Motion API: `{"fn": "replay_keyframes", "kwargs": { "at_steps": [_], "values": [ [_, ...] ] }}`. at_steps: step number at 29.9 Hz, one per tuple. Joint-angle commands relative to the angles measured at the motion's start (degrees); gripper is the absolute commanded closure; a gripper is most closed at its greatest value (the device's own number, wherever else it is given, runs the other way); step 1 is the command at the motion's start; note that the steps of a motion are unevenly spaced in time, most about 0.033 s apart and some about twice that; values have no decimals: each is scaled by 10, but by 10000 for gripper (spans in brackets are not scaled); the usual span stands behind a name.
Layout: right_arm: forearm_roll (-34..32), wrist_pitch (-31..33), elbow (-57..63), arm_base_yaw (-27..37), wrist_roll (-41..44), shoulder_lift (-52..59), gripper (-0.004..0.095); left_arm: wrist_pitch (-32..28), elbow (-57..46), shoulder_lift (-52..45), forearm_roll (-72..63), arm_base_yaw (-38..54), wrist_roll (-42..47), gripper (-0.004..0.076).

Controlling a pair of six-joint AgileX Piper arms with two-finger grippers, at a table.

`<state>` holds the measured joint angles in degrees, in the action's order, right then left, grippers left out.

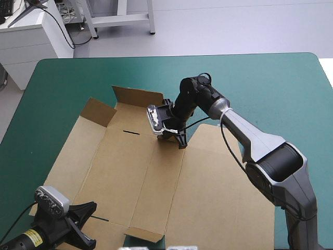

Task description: Fold the box

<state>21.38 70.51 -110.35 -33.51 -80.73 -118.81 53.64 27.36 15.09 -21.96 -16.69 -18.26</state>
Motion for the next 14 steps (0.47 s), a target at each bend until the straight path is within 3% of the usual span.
{"fn": "replay_keyframes", "kwargs": {
  "at_steps": [1, 8, 11, 14],
  "values": [
    [11, -8, -13, 1, 12, 44, 927, -34, 13, 11, -18, 1, 6, 732],
    [12, -64, -13, 1, 107, 44, 866, -34, 13, 11, -18, 1, 6, 732],
    [10, -80, -13, 1, 124, 44, 723, -34, 13, 11, -18, 1, 6, 732],
    [10, -89, -13, 2, 152, 44, 507, -34, 13, 11, -18, 1, 6, 732]
  ]
}}
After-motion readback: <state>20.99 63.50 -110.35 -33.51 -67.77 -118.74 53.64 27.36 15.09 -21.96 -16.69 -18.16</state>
